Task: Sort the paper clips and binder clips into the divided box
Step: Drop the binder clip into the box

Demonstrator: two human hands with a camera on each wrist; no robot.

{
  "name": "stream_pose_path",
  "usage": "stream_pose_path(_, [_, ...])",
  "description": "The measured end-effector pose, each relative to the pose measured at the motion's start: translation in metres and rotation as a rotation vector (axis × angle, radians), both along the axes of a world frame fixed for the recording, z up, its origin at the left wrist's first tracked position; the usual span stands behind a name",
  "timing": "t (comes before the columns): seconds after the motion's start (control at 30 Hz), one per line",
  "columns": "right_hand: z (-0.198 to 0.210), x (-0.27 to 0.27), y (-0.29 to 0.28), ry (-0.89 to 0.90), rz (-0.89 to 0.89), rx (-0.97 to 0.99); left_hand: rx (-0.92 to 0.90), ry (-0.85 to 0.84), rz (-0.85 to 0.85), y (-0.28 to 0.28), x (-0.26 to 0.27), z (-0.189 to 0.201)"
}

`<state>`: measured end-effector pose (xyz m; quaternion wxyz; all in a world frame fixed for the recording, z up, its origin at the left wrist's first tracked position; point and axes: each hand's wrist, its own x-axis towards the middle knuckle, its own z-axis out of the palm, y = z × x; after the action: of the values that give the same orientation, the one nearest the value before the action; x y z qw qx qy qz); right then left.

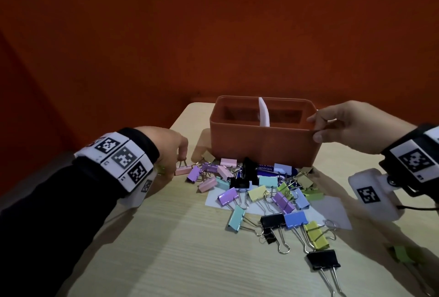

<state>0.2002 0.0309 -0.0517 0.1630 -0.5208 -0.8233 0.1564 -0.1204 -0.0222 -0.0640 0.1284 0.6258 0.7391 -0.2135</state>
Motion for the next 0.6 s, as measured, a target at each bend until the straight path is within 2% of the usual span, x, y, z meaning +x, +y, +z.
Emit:
stream_pose_path(0.13, [0.000,0.000,-0.001,0.008,0.003,-0.001,0.052,-0.039,0.011,0.000,-0.002,-0.002])
stream_pose_path(0.3, [0.000,0.000,0.000,0.008,-0.001,0.006,0.133,-0.365,0.074,0.007,-0.003,0.000])
stream_pose_path(0.37, [0.000,0.000,0.000,0.006,-0.004,0.003,0.156,-0.416,0.104,0.008,0.005,-0.001])
stream_pose_path(0.6, [-0.001,0.000,0.001,0.004,-0.020,-0.006,0.007,-0.151,0.013,0.013,0.015,-0.008])
